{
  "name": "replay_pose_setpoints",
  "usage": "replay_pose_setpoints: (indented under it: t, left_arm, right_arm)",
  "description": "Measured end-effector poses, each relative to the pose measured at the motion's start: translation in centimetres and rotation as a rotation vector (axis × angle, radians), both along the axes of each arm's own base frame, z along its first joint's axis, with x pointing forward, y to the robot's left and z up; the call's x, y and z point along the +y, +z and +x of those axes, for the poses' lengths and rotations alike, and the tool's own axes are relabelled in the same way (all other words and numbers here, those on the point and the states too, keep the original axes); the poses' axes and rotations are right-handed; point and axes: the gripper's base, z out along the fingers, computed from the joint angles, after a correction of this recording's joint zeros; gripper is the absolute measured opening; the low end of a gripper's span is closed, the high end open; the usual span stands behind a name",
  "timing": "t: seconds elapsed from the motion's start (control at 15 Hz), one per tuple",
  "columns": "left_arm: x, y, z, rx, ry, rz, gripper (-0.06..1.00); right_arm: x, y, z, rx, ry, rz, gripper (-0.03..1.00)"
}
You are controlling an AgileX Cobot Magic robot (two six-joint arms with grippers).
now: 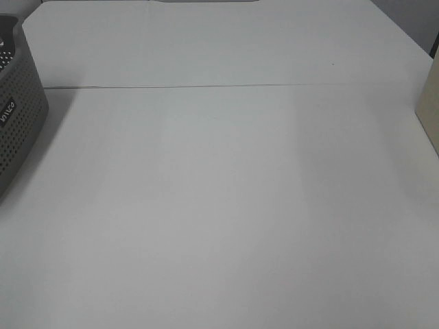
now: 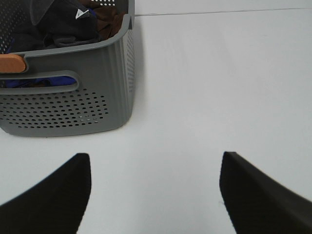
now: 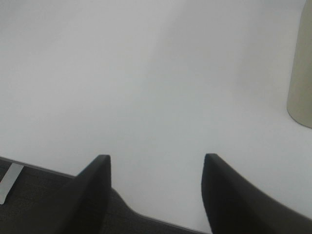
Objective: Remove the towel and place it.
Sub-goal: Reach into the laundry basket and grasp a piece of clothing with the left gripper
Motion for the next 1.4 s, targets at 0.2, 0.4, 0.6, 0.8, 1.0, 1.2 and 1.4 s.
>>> replay_pose_setpoints:
  t: [0.2, 0.4, 0.6, 0.8, 1.0, 1.2, 1.4]
  left_arm:
    - [0.00, 0.00, 0.00, 0.000, 0.000, 0.000, 0.70]
    - [0.00, 0.00, 0.00, 0.000, 0.000, 0.000, 0.70]
    - [0.00, 0.00, 0.00, 0.000, 0.000, 0.000, 0.70]
    - [0.00, -0.11, 0.05, 0.004, 0.000, 0.000, 0.70]
    - [0.00, -0.11, 0.05, 0.004, 0.000, 0.000, 0.70]
    - [0.00, -0.11, 0.05, 0.004, 0.000, 0.000, 0.70]
    - [0.00, -0.11, 0.05, 0.004, 0.000, 0.000, 0.70]
  right_arm:
    - [0.00, 0.00, 0.00, 0.000, 0.000, 0.000, 0.55]
    - [-0.01, 0.00, 0.00, 0.000, -0.001, -0.001, 0.55]
    - [-0.02, 0.00, 0.00, 0.000, -0.002, -0.003, 0.55]
    - [-0.25, -0.02, 0.05, -0.002, -0.022, -0.018, 0.55]
    - [-0.48, -0.03, 0.09, -0.001, -0.051, -0.021, 0.55]
    - [-0.49, -0.03, 0.09, -0.001, -0.052, -0.023, 0.55]
    - [-0.49, -0.03, 0.09, -0.001, -0.052, -0.023, 0.55]
